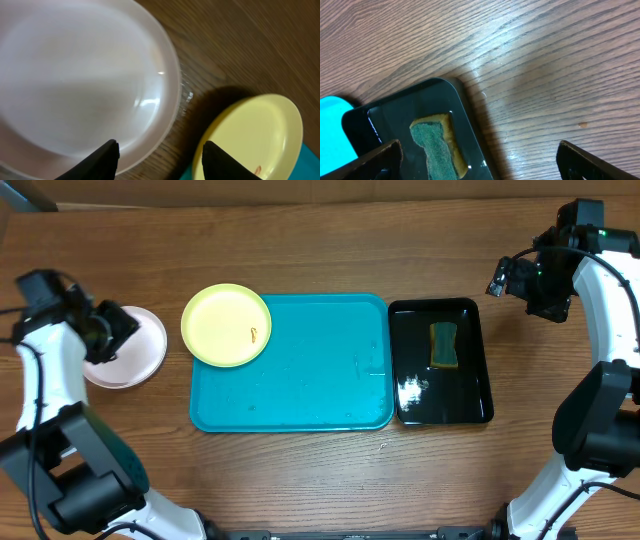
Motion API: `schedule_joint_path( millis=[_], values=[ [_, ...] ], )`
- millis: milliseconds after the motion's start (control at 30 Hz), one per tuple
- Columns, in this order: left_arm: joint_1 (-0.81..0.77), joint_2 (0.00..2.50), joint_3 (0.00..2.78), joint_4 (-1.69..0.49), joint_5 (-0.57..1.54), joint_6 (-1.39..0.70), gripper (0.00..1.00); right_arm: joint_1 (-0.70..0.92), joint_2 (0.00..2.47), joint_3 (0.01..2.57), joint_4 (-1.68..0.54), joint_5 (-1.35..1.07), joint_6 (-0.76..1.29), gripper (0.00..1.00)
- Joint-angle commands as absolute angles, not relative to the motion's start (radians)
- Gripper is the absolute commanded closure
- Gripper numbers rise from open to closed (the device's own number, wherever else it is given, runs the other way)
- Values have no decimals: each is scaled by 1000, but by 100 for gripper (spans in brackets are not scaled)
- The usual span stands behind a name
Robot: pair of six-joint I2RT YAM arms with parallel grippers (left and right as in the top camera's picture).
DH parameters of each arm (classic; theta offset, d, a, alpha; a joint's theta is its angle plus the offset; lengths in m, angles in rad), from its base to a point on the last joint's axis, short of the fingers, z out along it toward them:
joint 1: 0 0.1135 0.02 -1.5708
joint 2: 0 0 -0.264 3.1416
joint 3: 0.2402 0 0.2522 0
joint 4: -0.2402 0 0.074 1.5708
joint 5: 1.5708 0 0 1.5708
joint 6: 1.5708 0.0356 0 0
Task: Clean dirty plates on tray and stack at the side
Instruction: 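Move the left gripper to the yellow plate on the teal tray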
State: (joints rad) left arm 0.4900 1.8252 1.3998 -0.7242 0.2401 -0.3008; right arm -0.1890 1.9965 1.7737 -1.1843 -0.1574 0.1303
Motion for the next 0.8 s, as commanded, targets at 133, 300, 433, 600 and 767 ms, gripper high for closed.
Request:
schedule_joint_path(
  millis=[133,300,433,600,767],
  values=[
    [319,1811,1394,-692,112,-191,51,-191,1981,1784,-1180,-157,134,0],
    [259,1811,1375,-639,92,-162,50,-191,1981,1784,-1180,-157,134,0],
    [237,1813,1350,-599,49,-157,50,-191,1981,1784,-1180,-157,134,0],
    [235,1841,1341,-572,43,-157,49,-191,1981,1784,-1180,-157,134,0],
    [235,1894,1341,-569,81,-157,49,-191,1981,1784,-1180,-157,134,0]
  ],
)
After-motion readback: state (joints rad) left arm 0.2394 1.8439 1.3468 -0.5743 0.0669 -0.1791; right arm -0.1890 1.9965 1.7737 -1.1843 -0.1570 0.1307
